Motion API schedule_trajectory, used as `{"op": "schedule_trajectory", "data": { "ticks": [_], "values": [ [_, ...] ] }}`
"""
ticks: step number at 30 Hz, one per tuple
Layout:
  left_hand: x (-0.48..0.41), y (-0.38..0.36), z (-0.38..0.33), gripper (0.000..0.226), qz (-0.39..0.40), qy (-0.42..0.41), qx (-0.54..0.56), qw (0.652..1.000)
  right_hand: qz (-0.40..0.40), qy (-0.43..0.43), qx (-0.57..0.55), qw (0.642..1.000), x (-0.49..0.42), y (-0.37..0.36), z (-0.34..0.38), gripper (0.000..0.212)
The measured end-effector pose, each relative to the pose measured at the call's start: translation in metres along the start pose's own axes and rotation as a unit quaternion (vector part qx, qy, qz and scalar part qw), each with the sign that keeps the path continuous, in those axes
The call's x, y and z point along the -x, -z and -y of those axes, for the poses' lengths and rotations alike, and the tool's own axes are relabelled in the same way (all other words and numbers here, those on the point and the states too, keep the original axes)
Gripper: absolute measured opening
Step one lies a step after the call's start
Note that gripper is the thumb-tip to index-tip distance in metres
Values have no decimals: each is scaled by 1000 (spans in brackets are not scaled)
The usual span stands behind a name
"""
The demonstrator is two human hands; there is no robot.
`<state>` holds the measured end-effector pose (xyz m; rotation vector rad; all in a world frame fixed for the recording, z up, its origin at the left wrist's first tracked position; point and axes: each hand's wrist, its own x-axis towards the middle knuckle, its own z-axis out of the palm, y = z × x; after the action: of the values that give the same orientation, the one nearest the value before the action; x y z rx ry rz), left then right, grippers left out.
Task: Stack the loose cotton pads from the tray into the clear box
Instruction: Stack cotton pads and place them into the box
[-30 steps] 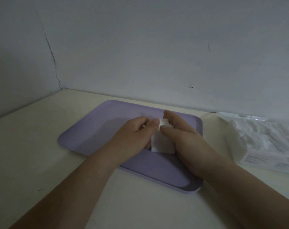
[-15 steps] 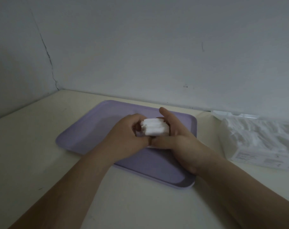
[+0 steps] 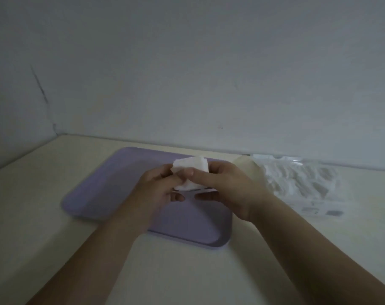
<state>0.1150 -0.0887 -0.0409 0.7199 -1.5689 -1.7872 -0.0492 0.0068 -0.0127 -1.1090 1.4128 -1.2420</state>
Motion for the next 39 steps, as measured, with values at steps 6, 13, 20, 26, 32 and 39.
{"op": "schedule_trajectory", "data": {
  "ticks": [6,13,20,26,32,39],
  "values": [
    [-5,-44,-11,25,37,-13,17,999,-81,-14,-1,997,35,29,19,35],
    [-8,-161,-26,18,78,-45,-11,996,-283,60,-33,957,108,108,20,30],
    [-23,-242,-5,24,138,-245,-404,870,-433,-12,15,901,155,196,15,29],
    [-39,-268,9,39,252,-244,-553,755,-382,-36,25,923,159,199,-8,30],
    [-45,-266,10,40,282,-251,-573,727,-374,-26,96,922,163,200,-8,17],
    [-56,-250,7,27,284,-304,-586,695,-359,-78,311,877,157,199,-2,29]
  ]
}}
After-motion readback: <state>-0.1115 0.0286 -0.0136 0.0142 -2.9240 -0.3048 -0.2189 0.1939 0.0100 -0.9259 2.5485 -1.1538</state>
